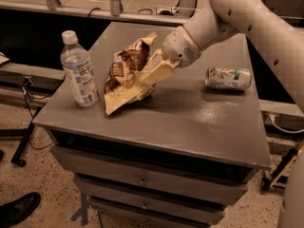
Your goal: Move brown chip bag near blue plastic bottle
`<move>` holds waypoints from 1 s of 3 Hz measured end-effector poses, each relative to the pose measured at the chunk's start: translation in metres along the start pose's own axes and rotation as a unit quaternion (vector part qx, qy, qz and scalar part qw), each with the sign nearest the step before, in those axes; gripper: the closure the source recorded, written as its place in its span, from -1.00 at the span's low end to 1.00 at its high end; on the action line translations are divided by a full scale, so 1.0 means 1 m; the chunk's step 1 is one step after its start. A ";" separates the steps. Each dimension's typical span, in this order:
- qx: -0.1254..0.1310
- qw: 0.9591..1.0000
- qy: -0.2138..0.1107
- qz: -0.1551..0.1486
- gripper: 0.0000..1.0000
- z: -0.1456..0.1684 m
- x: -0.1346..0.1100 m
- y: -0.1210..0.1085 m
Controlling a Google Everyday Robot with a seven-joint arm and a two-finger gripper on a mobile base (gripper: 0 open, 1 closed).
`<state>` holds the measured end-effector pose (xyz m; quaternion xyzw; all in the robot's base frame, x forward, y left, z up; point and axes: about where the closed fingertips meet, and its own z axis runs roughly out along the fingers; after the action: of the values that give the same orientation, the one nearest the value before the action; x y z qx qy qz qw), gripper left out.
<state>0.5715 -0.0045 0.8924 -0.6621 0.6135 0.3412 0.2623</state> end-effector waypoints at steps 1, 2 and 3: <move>0.001 1.000 -0.005 0.009 -0.26 0.005 0.000 0.001; 0.004 1.000 -0.007 0.016 -0.74 0.006 0.001 0.000; 0.011 1.000 -0.009 0.022 -1.00 0.003 0.003 -0.001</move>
Offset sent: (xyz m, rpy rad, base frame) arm -0.0015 -0.0012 -0.0040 0.0105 0.0282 -0.0469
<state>0.5722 -0.0039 0.8887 -0.6425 0.6289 0.3465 0.2676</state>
